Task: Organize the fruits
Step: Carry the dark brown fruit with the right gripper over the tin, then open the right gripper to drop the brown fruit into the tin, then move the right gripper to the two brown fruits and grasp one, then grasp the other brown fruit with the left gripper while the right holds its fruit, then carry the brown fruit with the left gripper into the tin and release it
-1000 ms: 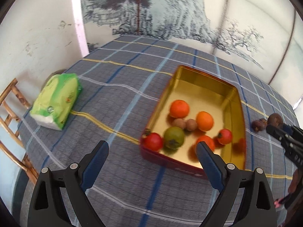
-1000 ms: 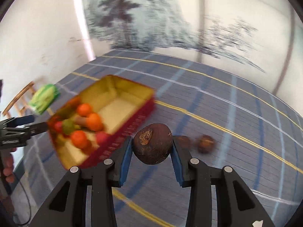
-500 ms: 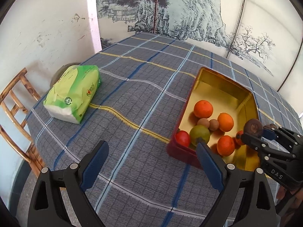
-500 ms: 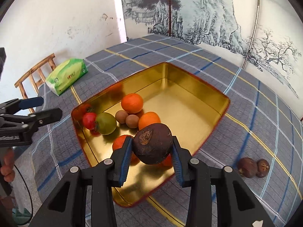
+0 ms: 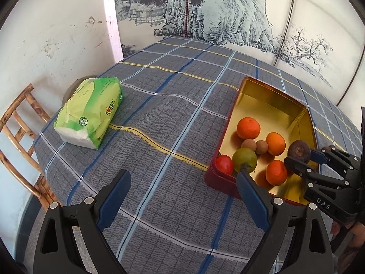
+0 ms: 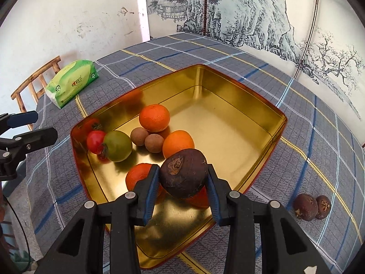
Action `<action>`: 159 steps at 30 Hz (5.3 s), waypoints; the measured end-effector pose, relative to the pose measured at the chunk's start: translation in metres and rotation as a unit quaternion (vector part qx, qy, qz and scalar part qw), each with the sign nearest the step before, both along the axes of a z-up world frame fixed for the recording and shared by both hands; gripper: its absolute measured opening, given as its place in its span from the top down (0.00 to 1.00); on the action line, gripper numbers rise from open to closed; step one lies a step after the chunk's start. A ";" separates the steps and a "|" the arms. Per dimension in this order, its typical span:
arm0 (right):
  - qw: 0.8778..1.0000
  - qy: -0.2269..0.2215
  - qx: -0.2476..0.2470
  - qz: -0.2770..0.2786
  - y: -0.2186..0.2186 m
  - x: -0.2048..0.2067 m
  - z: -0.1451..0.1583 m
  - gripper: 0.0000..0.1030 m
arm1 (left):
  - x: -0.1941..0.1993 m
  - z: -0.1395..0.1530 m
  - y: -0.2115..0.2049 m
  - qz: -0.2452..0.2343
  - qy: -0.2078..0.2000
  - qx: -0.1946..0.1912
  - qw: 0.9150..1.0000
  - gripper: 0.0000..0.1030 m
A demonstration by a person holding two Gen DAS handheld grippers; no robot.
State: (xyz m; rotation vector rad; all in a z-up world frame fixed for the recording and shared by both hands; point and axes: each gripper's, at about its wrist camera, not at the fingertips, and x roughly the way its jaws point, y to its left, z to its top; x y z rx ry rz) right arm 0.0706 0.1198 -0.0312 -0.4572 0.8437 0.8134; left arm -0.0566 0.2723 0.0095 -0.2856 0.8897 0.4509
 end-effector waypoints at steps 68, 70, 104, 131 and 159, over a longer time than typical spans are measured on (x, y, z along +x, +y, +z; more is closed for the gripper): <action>0.980 0.004 0.040 -0.197 -0.179 0.107 -0.023 0.65 | 0.100 0.025 -0.167 -0.210 -0.005 0.023 0.977 0.09; 0.980 0.002 0.039 -0.198 -0.184 0.104 -0.023 0.65 | 0.108 0.024 -0.182 -0.225 -0.004 0.021 0.974 0.09; 0.950 -0.004 0.040 -0.309 -0.304 0.093 -0.019 0.63 | 0.221 -0.048 -0.253 -0.263 0.029 -0.031 0.964 0.45; 0.951 -0.012 0.024 -0.309 -0.296 0.092 -0.020 0.63 | 0.162 -0.026 -0.261 -0.277 0.032 -0.033 0.960 0.58; 0.951 -0.014 0.021 -0.309 -0.295 0.092 -0.020 0.63 | 0.106 0.038 -0.155 -0.192 -0.019 -0.011 0.981 0.58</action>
